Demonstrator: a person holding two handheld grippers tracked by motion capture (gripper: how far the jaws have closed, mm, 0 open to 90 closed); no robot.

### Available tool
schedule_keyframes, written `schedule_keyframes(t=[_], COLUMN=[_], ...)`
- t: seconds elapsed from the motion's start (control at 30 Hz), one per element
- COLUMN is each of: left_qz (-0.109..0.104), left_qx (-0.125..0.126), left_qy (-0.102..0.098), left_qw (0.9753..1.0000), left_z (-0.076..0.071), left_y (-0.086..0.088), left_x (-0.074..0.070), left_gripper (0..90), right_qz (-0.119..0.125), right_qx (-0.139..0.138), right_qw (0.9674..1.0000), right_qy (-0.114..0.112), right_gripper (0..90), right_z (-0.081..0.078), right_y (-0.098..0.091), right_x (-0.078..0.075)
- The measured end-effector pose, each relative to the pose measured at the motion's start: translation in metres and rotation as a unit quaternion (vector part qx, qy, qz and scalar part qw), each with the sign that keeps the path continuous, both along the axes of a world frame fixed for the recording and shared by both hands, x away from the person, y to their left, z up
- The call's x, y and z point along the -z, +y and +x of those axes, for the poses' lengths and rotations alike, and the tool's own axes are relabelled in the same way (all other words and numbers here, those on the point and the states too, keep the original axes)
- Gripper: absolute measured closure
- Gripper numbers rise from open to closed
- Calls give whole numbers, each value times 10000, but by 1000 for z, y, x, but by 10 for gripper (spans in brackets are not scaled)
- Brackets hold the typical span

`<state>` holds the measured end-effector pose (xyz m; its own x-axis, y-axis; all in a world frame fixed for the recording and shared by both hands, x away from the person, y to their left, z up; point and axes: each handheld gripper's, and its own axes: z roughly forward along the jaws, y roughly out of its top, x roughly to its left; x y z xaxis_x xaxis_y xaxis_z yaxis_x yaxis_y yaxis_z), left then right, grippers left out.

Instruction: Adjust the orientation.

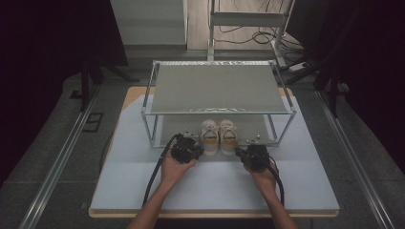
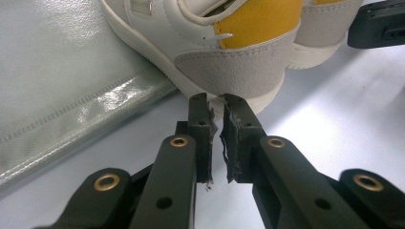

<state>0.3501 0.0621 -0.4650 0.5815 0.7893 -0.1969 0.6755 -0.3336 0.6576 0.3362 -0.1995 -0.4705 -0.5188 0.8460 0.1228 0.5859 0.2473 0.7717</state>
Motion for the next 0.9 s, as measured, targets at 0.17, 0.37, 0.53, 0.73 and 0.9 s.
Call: schedule_keyframes(t=[0.17, 0.37, 0.53, 0.73, 0.9], left_qz=[-12, -4, 72, 78, 59], left_qx=[43, 52, 39, 29, -20], left_qy=[-10, -22, -39, -18, -7], left_qw=[10000, 10000, 10000, 10000, 10000], left_z=[1, 2, 4, 9, 13], left_y=[-3, -6, -7, -7, -5], left_x=[0, 0, -1, -1, 0], left_gripper=[816, 810, 803, 800, 796], right_qz=[15, 18, 31, 39, 54], right_qx=[-22, -39, -42, -85, -87], right_qw=[10000, 10000, 10000, 9999, 9999], right_qy=[-1, -18, -13, 37, 42], right_gripper=[879, 879, 879, 875, 875], right_z=[1, 1, 1, 1, 2], right_y=[3, 5, 5, 4, 4], right_x=[0, 1, 1, 2, 2])
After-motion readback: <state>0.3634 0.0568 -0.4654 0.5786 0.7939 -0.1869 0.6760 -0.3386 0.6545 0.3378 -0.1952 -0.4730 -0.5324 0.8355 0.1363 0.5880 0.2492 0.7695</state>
